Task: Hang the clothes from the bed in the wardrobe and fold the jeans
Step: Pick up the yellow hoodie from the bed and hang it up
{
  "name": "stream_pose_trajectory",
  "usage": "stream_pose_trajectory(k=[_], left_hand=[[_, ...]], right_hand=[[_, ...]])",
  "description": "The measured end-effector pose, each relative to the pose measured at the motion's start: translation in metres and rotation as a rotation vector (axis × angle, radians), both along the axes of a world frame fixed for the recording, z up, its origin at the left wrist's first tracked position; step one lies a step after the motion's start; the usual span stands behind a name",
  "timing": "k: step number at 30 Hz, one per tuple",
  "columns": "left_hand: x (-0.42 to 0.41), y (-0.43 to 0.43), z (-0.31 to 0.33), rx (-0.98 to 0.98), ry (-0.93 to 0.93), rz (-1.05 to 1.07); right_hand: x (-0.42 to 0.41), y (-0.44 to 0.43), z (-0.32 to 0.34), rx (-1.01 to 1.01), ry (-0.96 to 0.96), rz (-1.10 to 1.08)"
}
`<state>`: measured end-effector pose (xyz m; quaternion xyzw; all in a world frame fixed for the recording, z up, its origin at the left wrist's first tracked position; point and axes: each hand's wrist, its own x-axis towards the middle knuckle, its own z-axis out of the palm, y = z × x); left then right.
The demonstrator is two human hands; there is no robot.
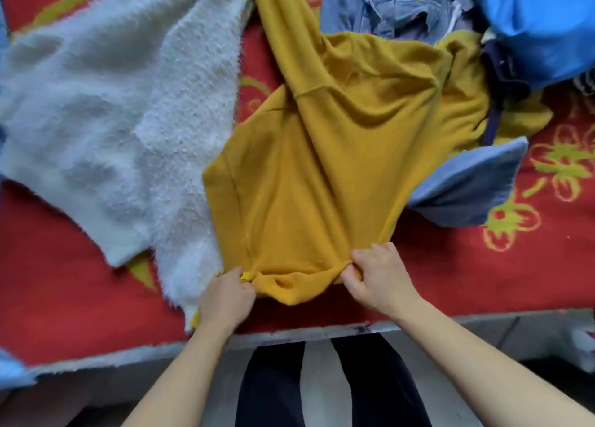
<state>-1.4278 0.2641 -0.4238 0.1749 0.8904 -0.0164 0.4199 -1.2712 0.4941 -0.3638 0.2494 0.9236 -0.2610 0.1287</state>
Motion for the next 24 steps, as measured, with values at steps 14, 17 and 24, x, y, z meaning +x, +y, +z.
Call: stream_pose_trajectory(k=[14,17,24], left_hand=[[-0.058,0.124,0.029,0.266,0.155,0.493],[-0.029,0.154,0.027,0.288,0.028,0.539],[0.007,0.151,0.026,0.212,0.256,0.398]], right_hand=[[0.069,-0.054,-0.024,-0.401,-0.436,0.241],[0.079,0.005,-0.033,-0.551,-0.276,-0.354],[0.032,0.072,-0.029,-0.174,0.118,-0.927]])
